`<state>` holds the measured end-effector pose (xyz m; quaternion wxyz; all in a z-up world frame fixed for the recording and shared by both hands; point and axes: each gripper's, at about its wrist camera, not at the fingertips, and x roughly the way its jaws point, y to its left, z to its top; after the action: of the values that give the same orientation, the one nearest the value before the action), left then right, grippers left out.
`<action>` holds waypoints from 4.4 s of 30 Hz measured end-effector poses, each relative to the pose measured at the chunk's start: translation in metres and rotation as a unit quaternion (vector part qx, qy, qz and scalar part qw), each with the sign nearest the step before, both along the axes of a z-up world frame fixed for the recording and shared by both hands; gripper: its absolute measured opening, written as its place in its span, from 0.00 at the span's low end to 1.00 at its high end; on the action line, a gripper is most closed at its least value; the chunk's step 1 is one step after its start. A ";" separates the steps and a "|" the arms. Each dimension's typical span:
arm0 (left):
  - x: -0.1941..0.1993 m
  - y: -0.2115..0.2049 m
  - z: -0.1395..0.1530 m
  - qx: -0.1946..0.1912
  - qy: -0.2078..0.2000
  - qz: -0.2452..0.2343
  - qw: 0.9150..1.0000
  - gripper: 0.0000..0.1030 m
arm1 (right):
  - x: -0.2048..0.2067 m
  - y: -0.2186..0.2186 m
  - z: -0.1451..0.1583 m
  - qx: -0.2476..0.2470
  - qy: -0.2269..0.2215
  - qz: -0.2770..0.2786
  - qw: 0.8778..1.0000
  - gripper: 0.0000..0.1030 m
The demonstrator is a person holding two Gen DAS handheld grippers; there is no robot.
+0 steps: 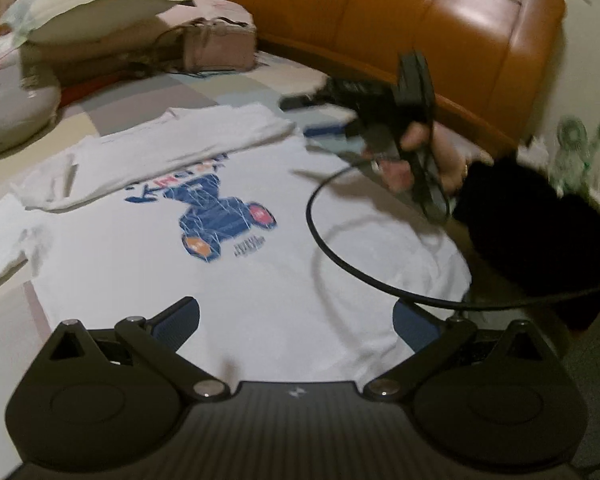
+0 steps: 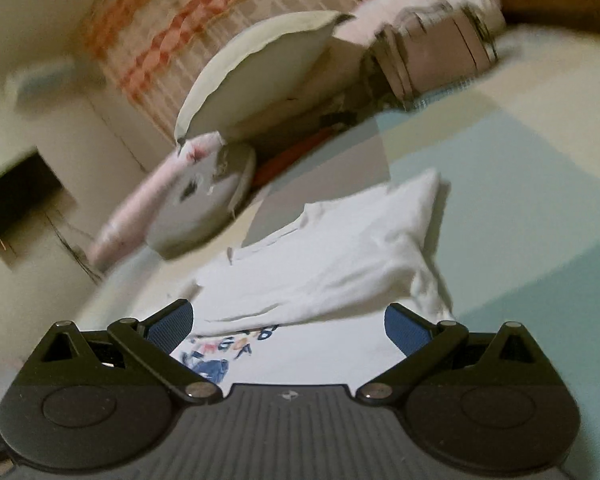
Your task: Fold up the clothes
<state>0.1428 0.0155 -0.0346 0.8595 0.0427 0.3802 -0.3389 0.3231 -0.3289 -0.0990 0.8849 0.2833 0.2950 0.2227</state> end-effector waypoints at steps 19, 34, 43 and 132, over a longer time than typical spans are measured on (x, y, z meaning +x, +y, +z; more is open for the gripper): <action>0.010 -0.021 -0.027 -0.024 0.071 0.002 0.997 0.99 | 0.021 -0.007 -0.023 0.035 -0.003 -0.106 0.994 1.00; -0.012 -0.030 -0.010 0.056 0.065 0.059 0.995 0.99 | -0.001 0.017 0.013 -0.168 -0.043 -0.049 0.984 1.00; 0.097 0.001 -0.015 0.033 0.036 0.190 0.981 0.99 | -0.008 0.032 0.016 -0.169 -0.063 0.022 0.983 1.00; 0.290 -0.140 -0.043 -0.060 0.058 0.152 0.985 0.74 | 0.038 -0.036 -0.008 -0.167 -0.051 0.000 0.985 0.46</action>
<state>0.4324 -0.1245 -0.0774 0.8787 -0.0872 0.4100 -0.2283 0.3614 -0.3651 -0.1074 0.9335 0.1197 0.2829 0.1848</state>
